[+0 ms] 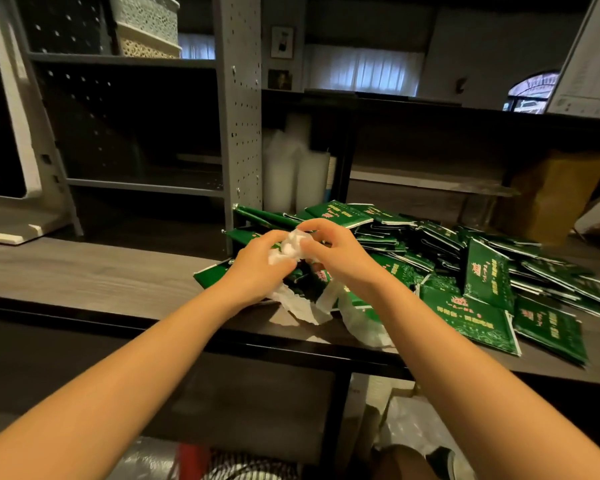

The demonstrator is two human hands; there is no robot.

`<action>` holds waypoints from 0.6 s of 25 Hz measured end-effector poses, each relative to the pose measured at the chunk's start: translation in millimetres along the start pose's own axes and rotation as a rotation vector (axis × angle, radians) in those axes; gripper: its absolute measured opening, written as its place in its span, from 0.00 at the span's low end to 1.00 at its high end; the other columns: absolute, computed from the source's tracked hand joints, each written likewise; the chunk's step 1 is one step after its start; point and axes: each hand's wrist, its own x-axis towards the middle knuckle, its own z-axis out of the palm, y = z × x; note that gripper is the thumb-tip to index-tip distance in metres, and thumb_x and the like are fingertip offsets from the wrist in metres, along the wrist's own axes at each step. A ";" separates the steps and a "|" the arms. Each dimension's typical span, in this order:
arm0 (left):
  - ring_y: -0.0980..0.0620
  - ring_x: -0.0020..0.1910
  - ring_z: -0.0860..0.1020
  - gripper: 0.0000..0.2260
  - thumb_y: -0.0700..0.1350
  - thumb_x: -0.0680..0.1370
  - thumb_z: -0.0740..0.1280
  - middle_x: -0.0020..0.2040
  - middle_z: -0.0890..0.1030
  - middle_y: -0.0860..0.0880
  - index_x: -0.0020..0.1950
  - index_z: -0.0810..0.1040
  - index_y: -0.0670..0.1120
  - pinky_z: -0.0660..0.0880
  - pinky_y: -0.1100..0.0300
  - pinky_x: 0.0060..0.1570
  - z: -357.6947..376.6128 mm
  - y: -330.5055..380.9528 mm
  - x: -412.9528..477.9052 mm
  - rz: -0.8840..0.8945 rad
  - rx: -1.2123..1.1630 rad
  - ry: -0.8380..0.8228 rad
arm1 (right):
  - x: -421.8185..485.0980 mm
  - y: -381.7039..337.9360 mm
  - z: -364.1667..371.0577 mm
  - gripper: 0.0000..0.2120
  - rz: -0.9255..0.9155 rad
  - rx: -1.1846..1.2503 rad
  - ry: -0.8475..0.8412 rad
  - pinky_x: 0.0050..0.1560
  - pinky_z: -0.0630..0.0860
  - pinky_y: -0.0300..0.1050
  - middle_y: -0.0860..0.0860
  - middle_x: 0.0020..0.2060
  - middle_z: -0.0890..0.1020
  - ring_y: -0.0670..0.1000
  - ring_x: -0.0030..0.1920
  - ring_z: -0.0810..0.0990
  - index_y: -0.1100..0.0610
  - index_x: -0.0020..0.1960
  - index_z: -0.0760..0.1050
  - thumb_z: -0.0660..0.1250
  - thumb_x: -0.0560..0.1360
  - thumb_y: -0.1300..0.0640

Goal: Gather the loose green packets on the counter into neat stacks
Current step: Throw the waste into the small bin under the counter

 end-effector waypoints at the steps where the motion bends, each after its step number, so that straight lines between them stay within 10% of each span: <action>1: 0.51 0.51 0.74 0.15 0.40 0.77 0.63 0.55 0.78 0.48 0.63 0.75 0.50 0.68 0.61 0.42 1.2 -2.3 1.1 0.025 0.072 0.015 | -2.8 4.0 -5.8 0.12 0.014 -0.050 -0.018 0.40 0.74 0.33 0.50 0.50 0.77 0.45 0.45 0.76 0.53 0.62 0.72 0.61 0.79 0.58; 9: 0.46 0.56 0.73 0.12 0.39 0.78 0.58 0.56 0.78 0.44 0.56 0.79 0.44 0.64 0.59 0.48 14.7 -19.5 3.9 0.174 0.333 0.056 | -56.6 29.5 -42.7 0.27 -0.098 -0.612 -0.278 0.63 0.61 0.39 0.44 0.65 0.68 0.44 0.65 0.64 0.46 0.70 0.66 0.67 0.73 0.43; 15: 0.47 0.52 0.72 0.11 0.39 0.78 0.58 0.53 0.75 0.44 0.56 0.78 0.46 0.63 0.58 0.47 17.4 -20.8 -3.4 0.151 0.349 0.032 | -91.5 38.0 -68.1 0.23 -0.031 -0.709 -0.308 0.50 0.69 0.33 0.41 0.57 0.69 0.39 0.52 0.70 0.44 0.66 0.69 0.68 0.73 0.44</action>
